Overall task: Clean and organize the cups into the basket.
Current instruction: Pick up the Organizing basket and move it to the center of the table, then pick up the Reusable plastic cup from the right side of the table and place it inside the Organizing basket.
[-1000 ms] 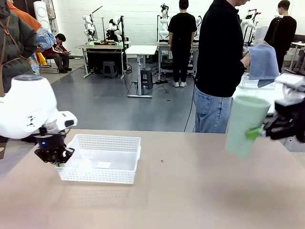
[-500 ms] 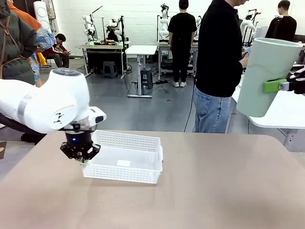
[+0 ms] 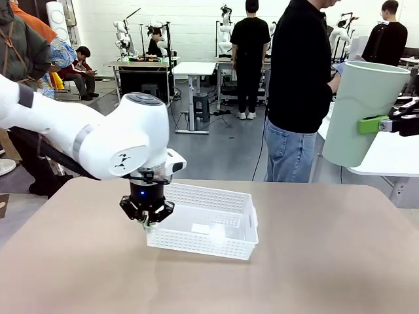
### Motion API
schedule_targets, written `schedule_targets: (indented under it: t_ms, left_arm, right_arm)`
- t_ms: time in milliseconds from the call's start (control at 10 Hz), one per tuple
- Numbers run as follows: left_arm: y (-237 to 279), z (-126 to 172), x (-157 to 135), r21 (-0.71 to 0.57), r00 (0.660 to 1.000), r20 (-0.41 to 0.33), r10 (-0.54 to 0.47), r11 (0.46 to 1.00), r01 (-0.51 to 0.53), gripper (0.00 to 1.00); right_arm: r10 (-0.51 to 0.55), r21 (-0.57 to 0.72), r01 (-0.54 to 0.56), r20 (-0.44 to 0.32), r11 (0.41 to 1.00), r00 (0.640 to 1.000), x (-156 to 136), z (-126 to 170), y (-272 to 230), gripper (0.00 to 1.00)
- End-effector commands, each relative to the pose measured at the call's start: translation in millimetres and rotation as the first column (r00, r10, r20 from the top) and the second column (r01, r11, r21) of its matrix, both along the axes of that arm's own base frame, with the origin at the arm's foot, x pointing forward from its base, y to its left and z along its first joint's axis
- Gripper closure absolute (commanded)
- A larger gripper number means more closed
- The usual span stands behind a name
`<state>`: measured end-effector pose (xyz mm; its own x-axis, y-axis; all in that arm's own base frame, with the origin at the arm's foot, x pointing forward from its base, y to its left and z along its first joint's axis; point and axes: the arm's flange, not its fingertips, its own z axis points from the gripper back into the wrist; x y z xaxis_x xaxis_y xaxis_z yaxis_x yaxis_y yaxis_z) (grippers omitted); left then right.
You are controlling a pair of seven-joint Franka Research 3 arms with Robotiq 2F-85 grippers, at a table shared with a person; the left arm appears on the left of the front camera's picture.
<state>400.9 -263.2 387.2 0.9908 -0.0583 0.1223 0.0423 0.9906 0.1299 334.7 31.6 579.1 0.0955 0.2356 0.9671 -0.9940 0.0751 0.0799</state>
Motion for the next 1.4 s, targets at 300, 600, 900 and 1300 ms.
schedule_targets:
  t_ms: [300, 600, 900, 1300]
  left_arm:
    - [0, 0, 0, 0.0, 1.0, 0.0, 0.0, 1.0, 0.0, 1.0]
    - [0, 0, 0, 0.0, 1.0, 0.0, 0.0, 1.0, 0.0, 1.0]
    - [0, 0, 0, 0.0, 1.0, 0.0, 0.0, 1.0, 0.0, 1.0]
    - [0, 0, 0, 0.0, 1.0, 0.0, 0.0, 1.0, 0.0, 1.0]
  right_arm:
    - [0.016, 0.002, -0.016, 0.016, 1.0, 1.0, 0, -1, 0, 0.27]
    - [-0.01, -0.297, 0.006, -0.013, 0.955, 1.0, 20, 28, 25, 0.15]
    - [-0.06, -0.694, -0.054, -0.138, 0.718, 0.989, 61, 51, 113, 0.15]
    - [-0.042, -0.927, -0.11, -0.134, 0.358, 0.99, 81, -25, 237, 0.15]
